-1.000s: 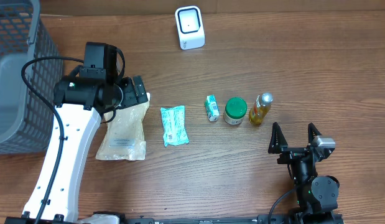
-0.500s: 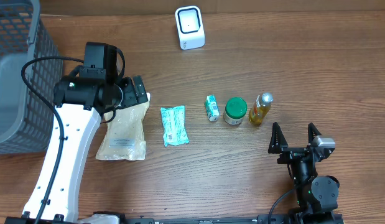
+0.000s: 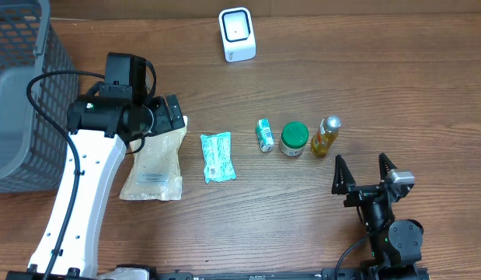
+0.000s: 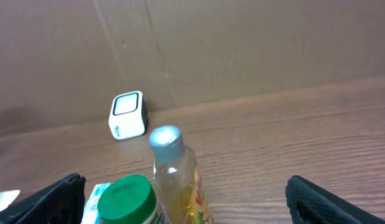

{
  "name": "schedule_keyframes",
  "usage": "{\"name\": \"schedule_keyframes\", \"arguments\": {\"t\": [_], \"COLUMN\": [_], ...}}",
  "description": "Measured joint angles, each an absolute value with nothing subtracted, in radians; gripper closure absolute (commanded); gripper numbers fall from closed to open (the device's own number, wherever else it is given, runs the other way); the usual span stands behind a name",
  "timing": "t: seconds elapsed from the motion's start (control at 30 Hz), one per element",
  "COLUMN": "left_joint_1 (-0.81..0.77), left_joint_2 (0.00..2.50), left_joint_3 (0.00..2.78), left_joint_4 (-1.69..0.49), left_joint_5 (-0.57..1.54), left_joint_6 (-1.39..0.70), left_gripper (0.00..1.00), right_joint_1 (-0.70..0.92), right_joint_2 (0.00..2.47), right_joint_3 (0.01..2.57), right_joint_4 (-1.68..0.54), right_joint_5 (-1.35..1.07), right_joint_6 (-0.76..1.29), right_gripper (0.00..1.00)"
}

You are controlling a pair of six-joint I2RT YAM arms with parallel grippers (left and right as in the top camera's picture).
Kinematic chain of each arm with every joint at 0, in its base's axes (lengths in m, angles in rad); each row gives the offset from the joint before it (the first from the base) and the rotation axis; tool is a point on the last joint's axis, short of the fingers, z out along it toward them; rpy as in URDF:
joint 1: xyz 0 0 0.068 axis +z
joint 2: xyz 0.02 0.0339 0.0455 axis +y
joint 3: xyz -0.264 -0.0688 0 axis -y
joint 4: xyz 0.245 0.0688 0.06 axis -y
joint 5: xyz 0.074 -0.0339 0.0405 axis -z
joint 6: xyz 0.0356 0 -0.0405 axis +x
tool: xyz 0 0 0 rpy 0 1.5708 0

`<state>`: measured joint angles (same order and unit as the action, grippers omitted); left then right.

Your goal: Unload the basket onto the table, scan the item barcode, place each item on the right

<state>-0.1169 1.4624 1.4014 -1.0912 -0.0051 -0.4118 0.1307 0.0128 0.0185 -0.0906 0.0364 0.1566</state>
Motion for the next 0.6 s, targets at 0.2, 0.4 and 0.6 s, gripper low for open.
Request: {"name": "schedule_keyframes", "arguments": {"t": [0.2,0.4,0.6], "left_joint_1": [-0.117,-0.117,-0.117], "left_joint_2": [1.462,1.462,1.462], "left_joint_3": [1.401,1.401,1.401], "left_joint_4": [-1.092,-1.092,-1.092], "left_joint_5": [-0.005,-0.005,-0.005], "left_joint_6": [-0.412,-0.412,-0.412], "left_gripper": [0.01,0.01,0.0], "right_joint_1": [0.131,0.131,0.131], "right_joint_2": [0.019,0.079,0.192], "right_joint_3": [0.108,0.398,0.674], "right_joint_4": [-0.198,-0.319,-0.449], "right_joint_5": [0.029,0.03,0.028], "right_joint_6": [0.157,0.156,0.136], "right_gripper": [0.0,0.0,0.0]}}
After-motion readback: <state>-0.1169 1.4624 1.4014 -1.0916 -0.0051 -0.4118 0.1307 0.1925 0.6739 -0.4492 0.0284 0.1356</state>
